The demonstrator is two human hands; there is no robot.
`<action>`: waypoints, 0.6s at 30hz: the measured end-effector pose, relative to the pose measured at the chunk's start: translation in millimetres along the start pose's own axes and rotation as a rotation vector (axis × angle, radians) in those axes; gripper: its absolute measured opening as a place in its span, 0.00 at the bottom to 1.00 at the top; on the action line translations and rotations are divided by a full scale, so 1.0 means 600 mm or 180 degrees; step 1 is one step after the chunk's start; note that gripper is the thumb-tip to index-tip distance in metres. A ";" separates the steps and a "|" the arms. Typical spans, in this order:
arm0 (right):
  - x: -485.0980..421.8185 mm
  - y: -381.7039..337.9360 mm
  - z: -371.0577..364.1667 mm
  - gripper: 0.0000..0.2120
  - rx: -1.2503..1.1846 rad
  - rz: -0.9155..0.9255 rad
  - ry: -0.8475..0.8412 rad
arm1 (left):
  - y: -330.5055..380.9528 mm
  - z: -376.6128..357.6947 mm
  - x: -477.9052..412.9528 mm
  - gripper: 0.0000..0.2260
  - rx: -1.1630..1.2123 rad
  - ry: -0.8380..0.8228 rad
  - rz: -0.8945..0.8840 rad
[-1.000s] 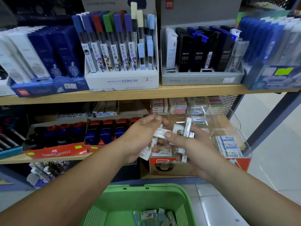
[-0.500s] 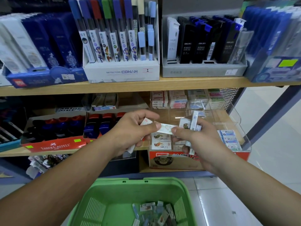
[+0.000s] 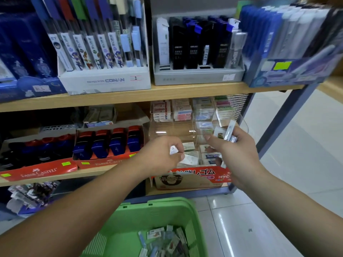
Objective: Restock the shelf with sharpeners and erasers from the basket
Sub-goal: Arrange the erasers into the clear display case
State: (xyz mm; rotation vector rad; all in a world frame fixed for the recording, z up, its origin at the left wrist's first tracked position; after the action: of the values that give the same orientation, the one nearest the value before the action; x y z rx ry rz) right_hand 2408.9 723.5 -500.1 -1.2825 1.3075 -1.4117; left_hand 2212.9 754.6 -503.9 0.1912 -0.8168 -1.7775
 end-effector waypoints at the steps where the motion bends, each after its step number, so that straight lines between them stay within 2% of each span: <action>1: 0.001 0.001 0.003 0.10 -0.0006 -0.0010 -0.0021 | 0.007 -0.006 -0.003 0.03 -0.0208 -0.0071 -0.0016; 3: 0.003 0.002 0.005 0.10 0.0064 -0.0034 -0.0090 | 0.020 -0.006 -0.003 0.03 -0.0365 -0.0127 -0.0028; 4: 0.004 0.002 0.003 0.10 0.0113 -0.0058 -0.0149 | 0.024 -0.002 -0.002 0.04 -0.0063 -0.0108 -0.0013; 6: 0.008 0.005 -0.007 0.10 0.0143 -0.0162 -0.0343 | 0.023 0.010 0.002 0.09 0.1361 -0.0095 0.0133; 8: 0.015 0.008 -0.024 0.11 0.0138 -0.0248 -0.0589 | 0.022 0.009 0.010 0.16 0.2937 -0.0319 0.0240; 9: 0.018 0.008 -0.033 0.11 0.0109 -0.0272 -0.0691 | 0.023 0.009 0.015 0.18 0.3269 -0.0433 0.0197; 13: 0.017 0.008 -0.040 0.11 -0.0212 -0.0409 -0.0668 | 0.023 0.004 0.021 0.21 0.3050 -0.0553 -0.0052; 18: 0.019 0.011 -0.052 0.12 -0.0178 -0.0475 -0.0835 | 0.019 0.005 0.021 0.13 0.3035 -0.0474 -0.0063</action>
State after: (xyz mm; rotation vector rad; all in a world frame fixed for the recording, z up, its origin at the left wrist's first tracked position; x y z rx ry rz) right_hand 2375.8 717.0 -503.2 -1.5721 1.0996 -1.2624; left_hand 2215.6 743.3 -491.1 0.6896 -1.7282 -1.2996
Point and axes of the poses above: each hand's wrist, its own x-axis away from the middle knuckle, its own z-axis out of the back of the hand, y = z × x, the point moved 7 cm from there along -x, towards the middle knuckle, and after that the axes turned 7 degrees about -y, right-handed, at the moved point
